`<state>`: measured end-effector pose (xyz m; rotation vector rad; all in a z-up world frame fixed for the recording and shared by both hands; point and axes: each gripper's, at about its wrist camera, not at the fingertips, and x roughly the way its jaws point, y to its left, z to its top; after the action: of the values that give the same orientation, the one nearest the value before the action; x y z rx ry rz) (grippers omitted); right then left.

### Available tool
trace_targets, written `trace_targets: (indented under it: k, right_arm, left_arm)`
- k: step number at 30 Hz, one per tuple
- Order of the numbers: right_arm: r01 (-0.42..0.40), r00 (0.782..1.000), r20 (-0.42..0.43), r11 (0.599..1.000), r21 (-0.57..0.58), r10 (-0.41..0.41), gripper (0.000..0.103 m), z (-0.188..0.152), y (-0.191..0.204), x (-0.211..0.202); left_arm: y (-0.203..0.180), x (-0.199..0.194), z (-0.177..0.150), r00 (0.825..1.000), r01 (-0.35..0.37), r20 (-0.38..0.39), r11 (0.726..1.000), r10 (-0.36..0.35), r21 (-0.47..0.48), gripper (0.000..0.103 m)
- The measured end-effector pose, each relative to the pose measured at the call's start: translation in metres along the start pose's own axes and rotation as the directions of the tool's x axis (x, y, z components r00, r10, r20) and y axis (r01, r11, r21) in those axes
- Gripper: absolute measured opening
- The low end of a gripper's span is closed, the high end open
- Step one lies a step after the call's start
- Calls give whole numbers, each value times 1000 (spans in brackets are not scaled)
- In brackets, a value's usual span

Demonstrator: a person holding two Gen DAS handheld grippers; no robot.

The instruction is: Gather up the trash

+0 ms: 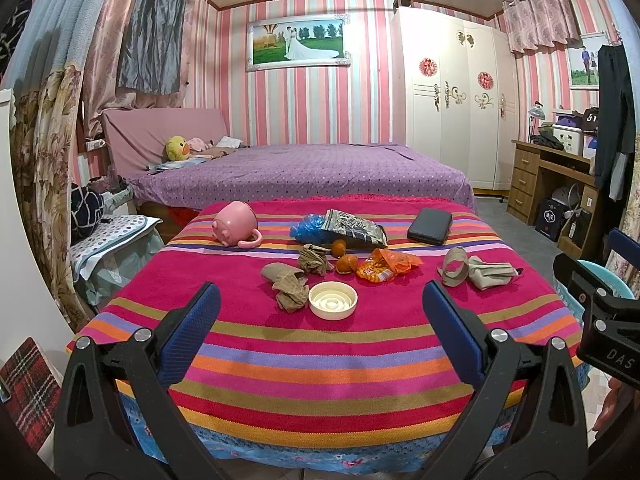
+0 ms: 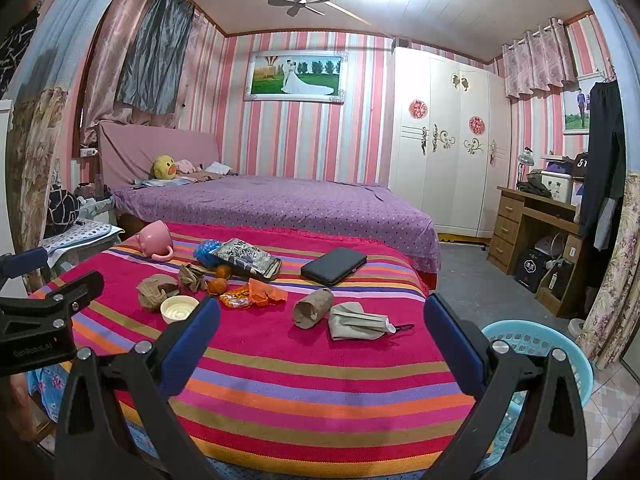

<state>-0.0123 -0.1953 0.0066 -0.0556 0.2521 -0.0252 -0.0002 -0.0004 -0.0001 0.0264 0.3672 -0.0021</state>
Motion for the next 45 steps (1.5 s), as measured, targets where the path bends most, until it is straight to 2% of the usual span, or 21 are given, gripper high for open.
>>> trace_targets:
  k: [45]
  right_arm:
    - [5, 1000, 5, 1000, 4, -6, 99, 10, -7, -4]
  left_arm:
    - [0, 0, 0, 1000, 0, 5, 1000, 0, -1, 98]
